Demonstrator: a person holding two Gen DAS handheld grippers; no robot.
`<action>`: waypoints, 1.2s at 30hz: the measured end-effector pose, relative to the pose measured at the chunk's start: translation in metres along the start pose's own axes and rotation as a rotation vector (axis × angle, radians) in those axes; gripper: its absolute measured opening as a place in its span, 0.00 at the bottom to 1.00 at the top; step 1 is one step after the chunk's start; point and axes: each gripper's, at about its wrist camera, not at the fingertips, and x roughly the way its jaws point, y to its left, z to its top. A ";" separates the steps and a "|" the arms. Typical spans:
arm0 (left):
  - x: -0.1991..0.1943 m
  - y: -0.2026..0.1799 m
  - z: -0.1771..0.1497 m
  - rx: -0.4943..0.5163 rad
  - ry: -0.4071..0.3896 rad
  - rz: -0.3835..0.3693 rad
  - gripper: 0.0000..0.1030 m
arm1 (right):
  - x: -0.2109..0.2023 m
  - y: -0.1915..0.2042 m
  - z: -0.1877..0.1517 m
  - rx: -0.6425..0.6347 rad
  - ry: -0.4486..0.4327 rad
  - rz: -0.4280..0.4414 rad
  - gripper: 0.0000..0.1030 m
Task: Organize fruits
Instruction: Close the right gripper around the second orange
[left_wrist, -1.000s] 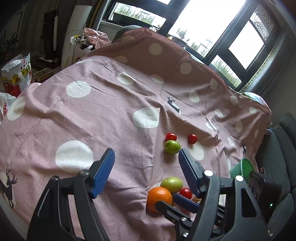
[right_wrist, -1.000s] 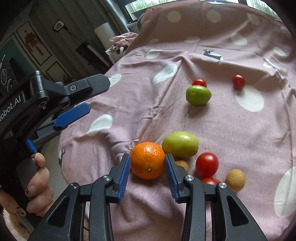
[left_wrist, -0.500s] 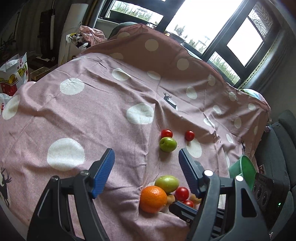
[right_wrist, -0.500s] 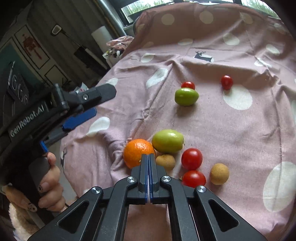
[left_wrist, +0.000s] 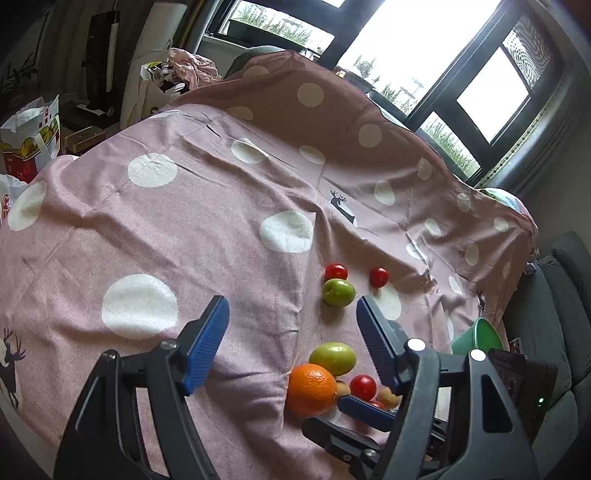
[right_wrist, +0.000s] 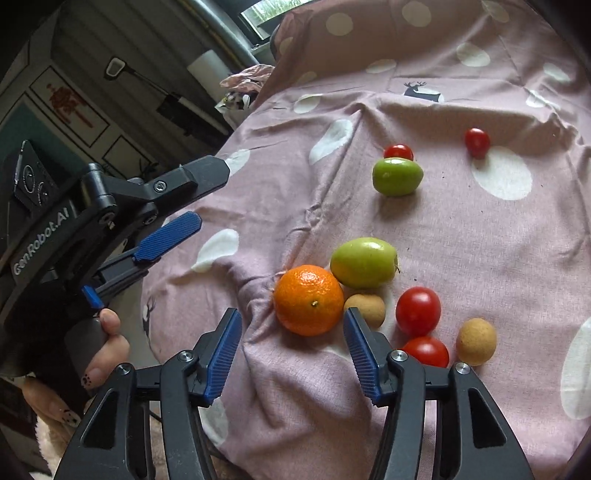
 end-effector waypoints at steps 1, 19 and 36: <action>0.000 0.000 0.000 0.000 0.002 0.000 0.69 | 0.006 0.001 0.000 -0.001 0.016 -0.001 0.56; 0.007 -0.005 -0.003 0.026 0.027 0.025 0.69 | -0.027 -0.025 0.006 0.044 -0.062 -0.008 0.04; 0.026 -0.030 -0.036 0.260 0.208 0.049 0.44 | -0.013 -0.041 0.042 0.182 -0.015 0.151 0.33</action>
